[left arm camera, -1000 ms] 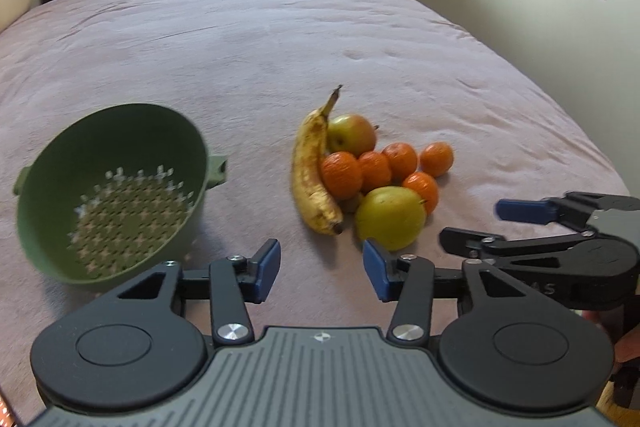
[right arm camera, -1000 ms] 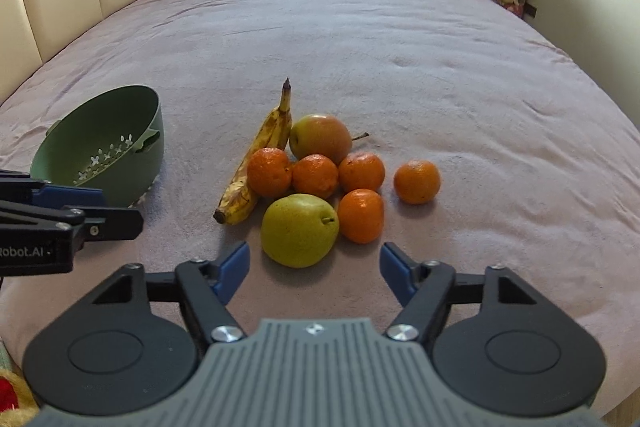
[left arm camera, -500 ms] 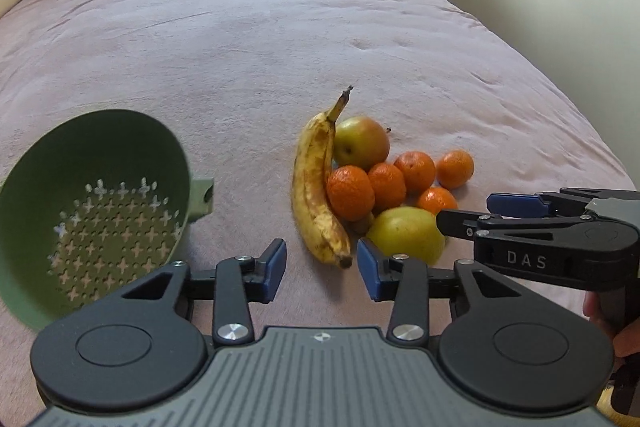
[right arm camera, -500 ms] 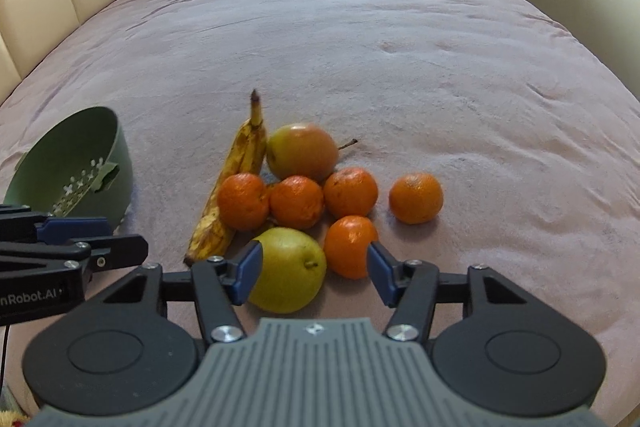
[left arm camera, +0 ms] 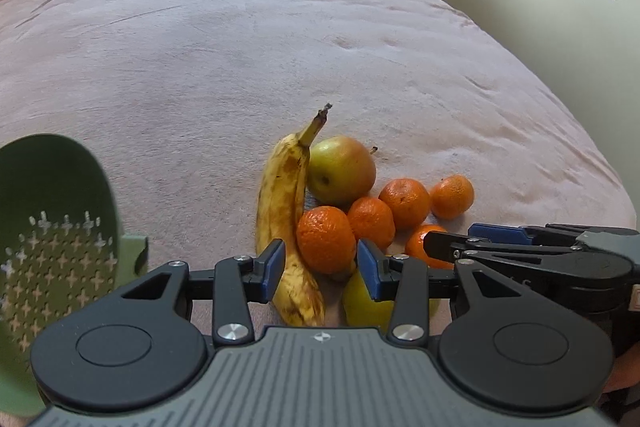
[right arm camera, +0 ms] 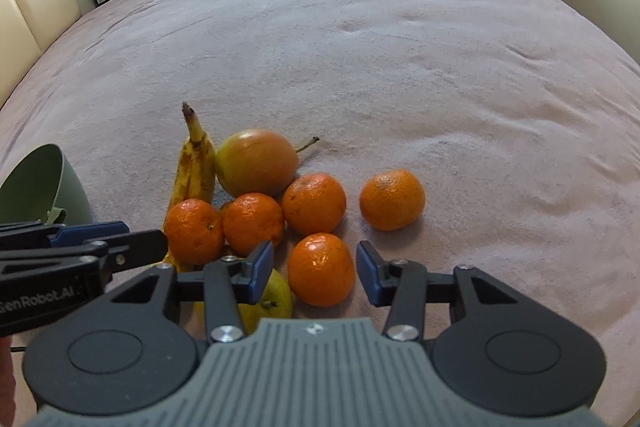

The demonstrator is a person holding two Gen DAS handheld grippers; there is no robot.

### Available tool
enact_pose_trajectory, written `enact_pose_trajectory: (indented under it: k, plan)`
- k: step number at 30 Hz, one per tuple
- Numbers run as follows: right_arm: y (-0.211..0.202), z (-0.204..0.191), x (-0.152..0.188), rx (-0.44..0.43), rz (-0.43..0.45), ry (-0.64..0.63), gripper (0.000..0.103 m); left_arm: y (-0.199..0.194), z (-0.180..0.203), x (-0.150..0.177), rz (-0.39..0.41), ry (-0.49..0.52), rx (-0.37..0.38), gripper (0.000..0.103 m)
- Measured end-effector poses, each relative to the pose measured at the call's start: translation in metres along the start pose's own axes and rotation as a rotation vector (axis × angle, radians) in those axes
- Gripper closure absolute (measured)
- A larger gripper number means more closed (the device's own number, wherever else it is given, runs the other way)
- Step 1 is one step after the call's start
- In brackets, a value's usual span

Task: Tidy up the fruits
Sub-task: 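Grasp a mandarin with the left tool while the right tool grasps another mandarin, then carry both mandarins over the green colander with both tools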

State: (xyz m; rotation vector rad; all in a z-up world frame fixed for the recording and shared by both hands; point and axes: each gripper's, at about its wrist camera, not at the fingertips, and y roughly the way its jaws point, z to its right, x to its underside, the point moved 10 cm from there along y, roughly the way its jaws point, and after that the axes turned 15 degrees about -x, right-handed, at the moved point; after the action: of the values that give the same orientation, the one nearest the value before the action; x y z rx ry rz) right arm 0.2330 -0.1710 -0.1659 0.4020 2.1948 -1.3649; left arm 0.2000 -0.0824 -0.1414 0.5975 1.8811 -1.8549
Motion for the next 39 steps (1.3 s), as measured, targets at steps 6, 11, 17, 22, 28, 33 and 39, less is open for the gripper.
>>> enact_pose_trajectory:
  k: [6,11,17,22,28,33,39]
  plan:
    - [0.011,0.005,0.003,-0.022,-0.022,0.042,0.059,0.017,0.005,0.001,-0.026,-0.026,0.028,0.054]
    - [0.015,0.011,0.005,-0.019,-0.027,0.053,0.059,0.024,0.011,-0.002,-0.023,-0.027,0.022,0.054]
    - [0.020,0.015,0.007,-0.024,-0.041,0.082,0.059,0.028,0.012,-0.002,-0.025,-0.017,0.010,0.056]
    - [0.024,0.015,0.008,-0.021,-0.046,0.083,0.062,0.028,0.011,0.000,-0.023,-0.019,0.031,0.060]
    - [0.022,0.011,0.007,0.001,-0.037,0.056,0.065,0.020,0.011,0.001,-0.011,-0.012,0.039,0.062]
    - [0.015,0.003,0.002,0.026,-0.012,0.025,0.065,0.008,0.006,-0.002,0.013,-0.008,0.019,0.063]
    - [0.003,-0.018,-0.006,0.042,0.028,-0.059,0.066,-0.012,-0.003,-0.011,0.039,-0.014,-0.018,0.063]
